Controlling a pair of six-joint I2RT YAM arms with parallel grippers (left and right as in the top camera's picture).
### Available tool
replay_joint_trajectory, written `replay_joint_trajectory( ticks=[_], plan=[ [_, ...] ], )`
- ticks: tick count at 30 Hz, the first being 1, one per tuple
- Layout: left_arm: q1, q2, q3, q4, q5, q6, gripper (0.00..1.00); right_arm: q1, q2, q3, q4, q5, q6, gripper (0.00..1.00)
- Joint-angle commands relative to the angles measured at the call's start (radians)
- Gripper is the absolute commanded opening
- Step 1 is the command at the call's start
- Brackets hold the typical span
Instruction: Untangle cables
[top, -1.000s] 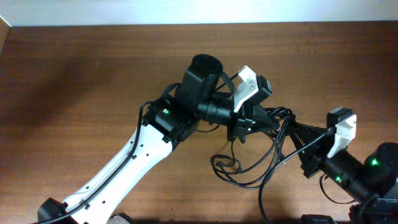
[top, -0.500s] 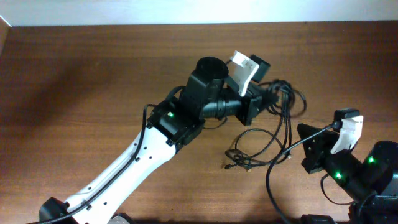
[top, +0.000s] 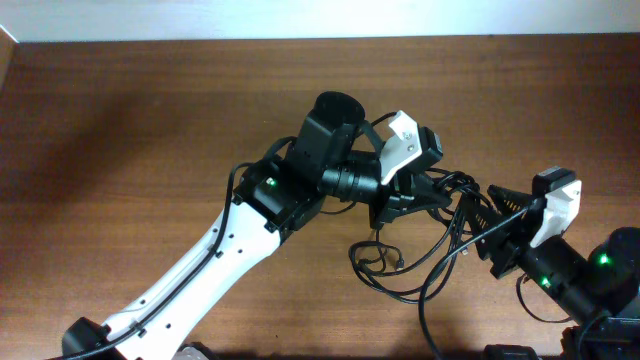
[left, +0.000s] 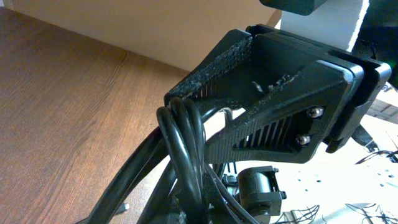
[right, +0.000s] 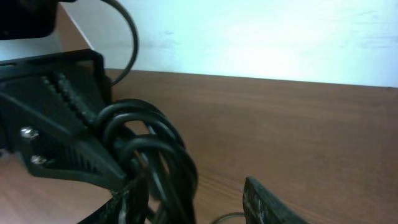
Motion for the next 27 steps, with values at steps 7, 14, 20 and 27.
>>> replay_joint_trajectory(
  ticks=[7, 14, 20, 27],
  plan=[
    [0.000, -0.004, 0.007, 0.089, 0.038, -0.035, 0.00, -0.001, -0.002, -0.002, -0.012, -0.054, -0.013, 0.04],
    [0.000, -0.004, 0.007, 0.076, -0.465, -0.566, 0.00, -0.001, -0.002, -0.002, -0.021, -0.028, -0.013, 0.04],
    [0.000, -0.004, 0.007, 0.081, -0.528, -0.721, 0.00, -0.001, -0.002, -0.002, -0.048, -0.007, -0.012, 0.04],
    [0.000, -0.004, 0.007, 0.012, -0.257, -0.265, 0.00, -0.001, -0.002, -0.002, -0.017, 0.123, -0.010, 0.73]
  ],
)
